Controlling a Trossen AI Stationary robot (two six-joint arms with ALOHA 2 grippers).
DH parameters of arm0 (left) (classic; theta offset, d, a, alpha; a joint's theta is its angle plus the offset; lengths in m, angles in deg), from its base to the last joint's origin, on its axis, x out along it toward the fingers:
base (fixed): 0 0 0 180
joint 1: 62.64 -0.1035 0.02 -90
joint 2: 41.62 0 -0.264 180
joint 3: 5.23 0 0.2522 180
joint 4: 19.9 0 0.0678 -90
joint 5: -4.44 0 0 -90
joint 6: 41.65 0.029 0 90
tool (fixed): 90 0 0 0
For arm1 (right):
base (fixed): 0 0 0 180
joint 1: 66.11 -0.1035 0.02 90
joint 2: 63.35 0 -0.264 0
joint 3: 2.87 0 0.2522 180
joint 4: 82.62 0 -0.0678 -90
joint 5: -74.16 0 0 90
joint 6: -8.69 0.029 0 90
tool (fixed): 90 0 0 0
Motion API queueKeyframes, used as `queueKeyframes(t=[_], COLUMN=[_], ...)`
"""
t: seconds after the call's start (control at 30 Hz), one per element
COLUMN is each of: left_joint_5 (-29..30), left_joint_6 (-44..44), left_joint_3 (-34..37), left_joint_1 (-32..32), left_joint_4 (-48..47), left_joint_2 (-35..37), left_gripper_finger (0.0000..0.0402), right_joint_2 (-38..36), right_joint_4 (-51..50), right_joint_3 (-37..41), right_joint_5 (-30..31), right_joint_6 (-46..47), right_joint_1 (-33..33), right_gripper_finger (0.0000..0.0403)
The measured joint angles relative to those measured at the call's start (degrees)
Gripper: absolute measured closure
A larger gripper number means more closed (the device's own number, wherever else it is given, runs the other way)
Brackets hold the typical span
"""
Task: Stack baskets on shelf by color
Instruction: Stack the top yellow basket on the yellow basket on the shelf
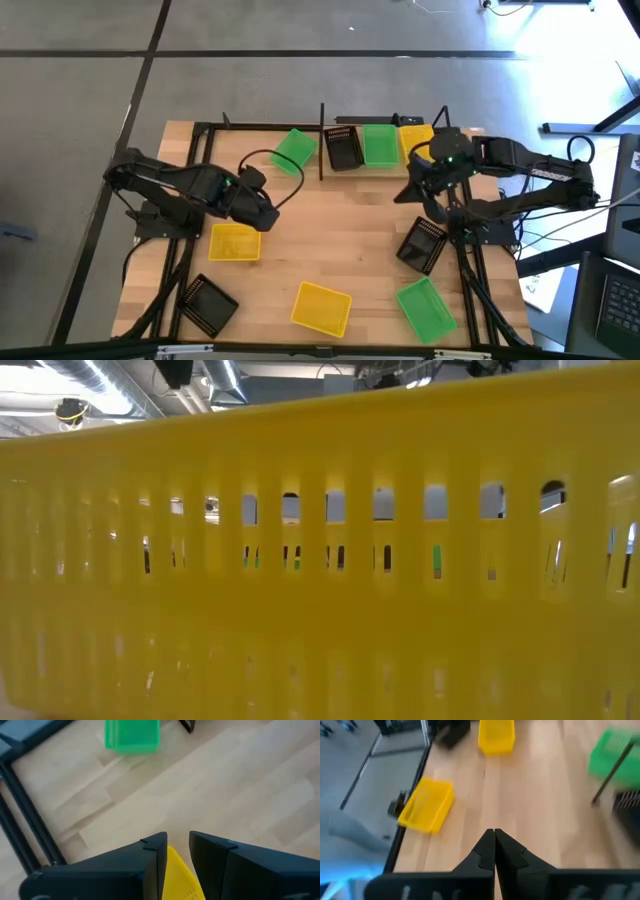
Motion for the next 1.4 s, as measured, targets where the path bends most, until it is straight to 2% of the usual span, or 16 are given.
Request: queueKeyframes(t=[0.17,0.27,0.53,0.7,0.9,1.4], left_joint_5=[-2.2,-6.4,-17.9,-18.3,-19.7,-17.7], left_joint_6=[-3.8,-9.1,-21.2,-28.1,-33.9,-33.9], left_joint_3=[3.9,5.3,13.2,19.2,26.0,35.6], left_joint_1=[0.0,0.0,0.1,1.8,4.5,5.8], left_joint_4=[4.7,6.0,16.1,21.4,23.1,34.3], left_joint_2=[0.0,0.0,0.0,0.0,0.0,0.0], left_gripper_finger=[0.033,0.0328,0.033,0.0327,0.0327,0.0327], right_joint_2=[0.0,0.0,0.0,0.0,0.0,0.0], right_joint_4=[-7.6,-9.7,-8.7,-8.1,-8.1,-5.1], right_joint_3=[0.0,0.0,0.0,0.0,0.0,0.0], right_joint_5=[-0.2,-0.1,0.4,0.5,0.5,0.7], right_joint_6=[7.6,11.2,11.1,11.1,11.0,11.1], right_joint_1=[-1.8,-2.6,-3.1,-3.1,-3.1,-3.1], right_gripper_finger=[0.0403,0.0403,0.0403,0.0403,0.0403,0.0403])
